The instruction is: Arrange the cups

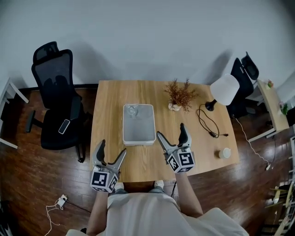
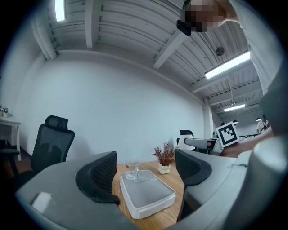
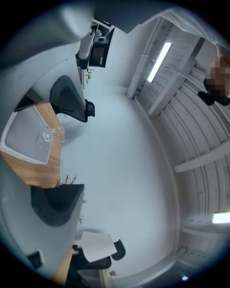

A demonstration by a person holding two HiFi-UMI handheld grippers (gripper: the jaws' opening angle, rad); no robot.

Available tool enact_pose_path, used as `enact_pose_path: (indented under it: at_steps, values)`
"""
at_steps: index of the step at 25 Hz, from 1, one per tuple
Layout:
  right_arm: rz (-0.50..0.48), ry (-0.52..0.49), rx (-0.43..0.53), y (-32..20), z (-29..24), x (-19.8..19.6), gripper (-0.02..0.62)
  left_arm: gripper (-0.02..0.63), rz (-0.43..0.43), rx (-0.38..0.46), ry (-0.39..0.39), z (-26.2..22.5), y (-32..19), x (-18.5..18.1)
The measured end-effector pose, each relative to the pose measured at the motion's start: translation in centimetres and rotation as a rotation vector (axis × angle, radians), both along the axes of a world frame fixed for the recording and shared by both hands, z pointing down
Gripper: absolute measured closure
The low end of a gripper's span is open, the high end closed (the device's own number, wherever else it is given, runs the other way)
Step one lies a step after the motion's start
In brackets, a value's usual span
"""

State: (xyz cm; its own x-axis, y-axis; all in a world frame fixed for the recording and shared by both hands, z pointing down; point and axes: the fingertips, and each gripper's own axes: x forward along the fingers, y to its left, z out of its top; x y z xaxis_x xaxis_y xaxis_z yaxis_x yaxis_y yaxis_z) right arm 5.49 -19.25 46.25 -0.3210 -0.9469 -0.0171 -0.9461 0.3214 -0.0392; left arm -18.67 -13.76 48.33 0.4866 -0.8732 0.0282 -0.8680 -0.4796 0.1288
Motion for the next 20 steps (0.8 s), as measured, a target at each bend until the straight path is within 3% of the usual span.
enact_pose_path:
  at_steps: [4,9,13,20]
  values:
    - [0.031,-0.039,-0.03,4.3,1.5,2.0,0.087,0.215,0.017,0.008,-0.02,-0.1,1.0,0.7]
    - [0.028,-0.037,-0.089,8.1,4.3,1.9,0.091,0.229,0.015,0.011,-0.036,0.4,1.5,1.4]
    - [0.027,-0.024,-0.084,8.9,4.3,2.1,0.092,0.239,-0.009,0.019,-0.022,0.2,1.6,1.8]
    - [0.055,-0.042,-0.054,8.5,3.0,3.9,0.12,0.239,0.031,0.004,-0.05,0.4,1.9,3.2]
